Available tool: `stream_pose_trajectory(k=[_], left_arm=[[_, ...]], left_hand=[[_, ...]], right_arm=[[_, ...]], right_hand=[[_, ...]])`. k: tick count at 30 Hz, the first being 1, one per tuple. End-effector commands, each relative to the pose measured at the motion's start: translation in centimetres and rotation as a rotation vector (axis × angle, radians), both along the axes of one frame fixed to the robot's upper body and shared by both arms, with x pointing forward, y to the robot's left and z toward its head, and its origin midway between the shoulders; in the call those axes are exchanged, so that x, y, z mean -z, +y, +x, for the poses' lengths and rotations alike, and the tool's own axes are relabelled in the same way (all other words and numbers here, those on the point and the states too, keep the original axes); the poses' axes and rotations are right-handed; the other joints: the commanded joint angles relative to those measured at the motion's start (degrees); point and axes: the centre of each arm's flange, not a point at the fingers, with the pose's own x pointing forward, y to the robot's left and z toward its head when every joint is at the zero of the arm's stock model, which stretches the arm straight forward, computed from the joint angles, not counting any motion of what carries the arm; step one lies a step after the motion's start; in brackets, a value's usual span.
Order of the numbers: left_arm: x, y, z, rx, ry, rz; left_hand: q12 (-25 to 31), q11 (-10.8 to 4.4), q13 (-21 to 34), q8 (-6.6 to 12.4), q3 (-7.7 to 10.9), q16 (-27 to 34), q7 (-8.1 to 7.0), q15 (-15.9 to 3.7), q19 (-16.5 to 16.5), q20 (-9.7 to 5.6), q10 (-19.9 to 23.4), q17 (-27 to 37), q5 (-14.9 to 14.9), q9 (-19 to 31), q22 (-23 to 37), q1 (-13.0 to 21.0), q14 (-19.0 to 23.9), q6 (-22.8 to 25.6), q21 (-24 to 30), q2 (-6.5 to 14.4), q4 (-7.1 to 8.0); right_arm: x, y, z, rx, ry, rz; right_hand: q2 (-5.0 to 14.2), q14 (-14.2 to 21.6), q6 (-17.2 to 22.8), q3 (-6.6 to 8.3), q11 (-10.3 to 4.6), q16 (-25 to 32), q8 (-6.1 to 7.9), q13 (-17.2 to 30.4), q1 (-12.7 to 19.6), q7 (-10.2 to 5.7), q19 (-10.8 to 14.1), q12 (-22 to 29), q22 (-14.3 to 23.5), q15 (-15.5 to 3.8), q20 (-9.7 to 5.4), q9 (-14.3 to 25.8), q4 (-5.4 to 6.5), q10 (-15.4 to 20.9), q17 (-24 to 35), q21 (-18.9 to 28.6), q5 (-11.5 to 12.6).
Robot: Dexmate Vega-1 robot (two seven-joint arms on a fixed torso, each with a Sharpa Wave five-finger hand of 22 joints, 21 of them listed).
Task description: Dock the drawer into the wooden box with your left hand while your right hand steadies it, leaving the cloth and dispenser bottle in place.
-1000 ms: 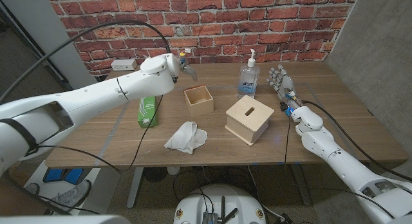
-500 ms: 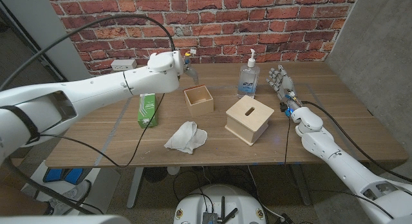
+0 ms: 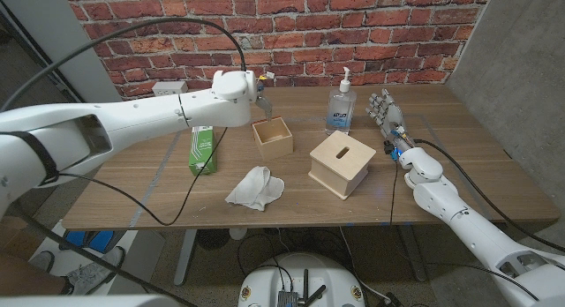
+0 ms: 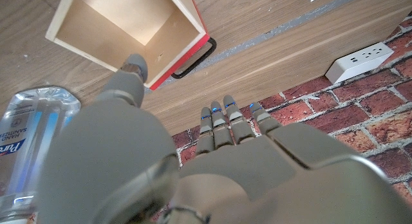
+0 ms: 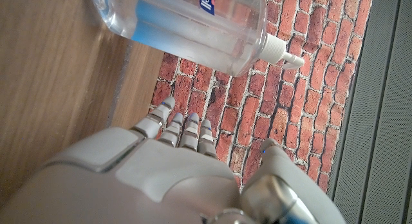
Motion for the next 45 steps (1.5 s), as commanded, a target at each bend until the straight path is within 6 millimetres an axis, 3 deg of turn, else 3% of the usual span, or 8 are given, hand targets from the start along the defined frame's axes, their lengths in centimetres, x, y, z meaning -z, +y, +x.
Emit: stream_pose_trajectory(k=[1,32,35,42,45], left_arm=[[0.8,-0.7,1.0,-0.003,-0.009,0.045],[3.5,-1.3,4.5,0.021,0.007,0.051],[3.7,-1.5,4.7,0.023,0.004,0.048],[4.0,-1.5,5.1,0.032,-0.013,0.051],[4.1,-1.5,5.2,0.036,-0.013,0.046]], left_hand=[[0.53,-0.05,0.0,0.62,-0.52,0.42,0.2,-0.9,0.59,-1.01,1.21,-0.01,0.37,0.19,0.15,1.12,1.34,1.25,0.34,0.12,-0.06],[0.89,-0.98,0.03,1.14,-1.85,0.67,-0.43,-2.0,3.15,-3.62,4.29,-0.02,0.07,0.23,0.13,3.89,5.16,3.74,0.45,1.08,0.28],[0.97,-1.23,0.04,1.28,-2.11,0.68,-0.57,-2.21,3.35,-5.1,5.2,-0.03,-0.01,0.23,0.12,4.3,5.98,4.6,0.35,1.23,0.35],[1.06,-1.86,0.04,1.44,-2.48,0.74,-0.63,-2.7,4.0,-6.76,6.63,-0.04,-0.1,0.24,0.1,4.9,7.41,5.99,0.34,1.57,0.47],[1.23,-2.44,0.04,1.63,-2.88,0.81,-0.86,-3.28,5.13,-8.4,8.53,-0.04,-0.18,0.26,0.08,5.51,9.11,7.71,0.47,1.73,0.5]], right_arm=[[-0.1,0.1,-0.2,-0.002,-0.002,-0.002],[-0.4,0.3,0.4,-0.011,0.005,-0.012],[-0.4,0.4,0.4,-0.011,0.004,-0.012],[-0.4,0.4,0.4,-0.013,0.002,-0.012],[-0.4,0.5,0.4,-0.013,0.004,-0.011]], right_hand=[[1.13,-0.03,0.48,-0.02,-0.29,0.23,0.37,-0.04,0.51,0.18,0.02,0.36,0.17,0.31,0.23,0.16,0.14,-0.13,0.05,0.44,0.34],[1.19,-0.13,0.62,-0.13,-0.23,0.25,0.34,-0.03,0.49,0.26,-0.06,0.37,0.18,0.28,0.39,0.16,0.32,-0.06,-0.29,0.48,0.37],[1.2,-0.13,0.63,-0.15,-0.25,0.26,0.34,-0.03,0.47,0.26,-0.06,0.35,0.18,0.27,0.4,0.16,0.35,-0.08,-0.3,0.49,0.36],[1.21,-0.16,0.56,-0.19,-0.36,0.27,0.31,-0.03,0.45,0.26,-0.07,0.32,0.18,0.27,0.45,0.16,0.4,-0.16,-0.36,0.49,0.37],[1.2,-0.16,0.56,-0.19,-0.31,0.27,0.31,-0.03,0.46,0.27,-0.07,0.32,0.18,0.28,0.44,0.16,0.41,-0.17,-0.39,0.5,0.37]])
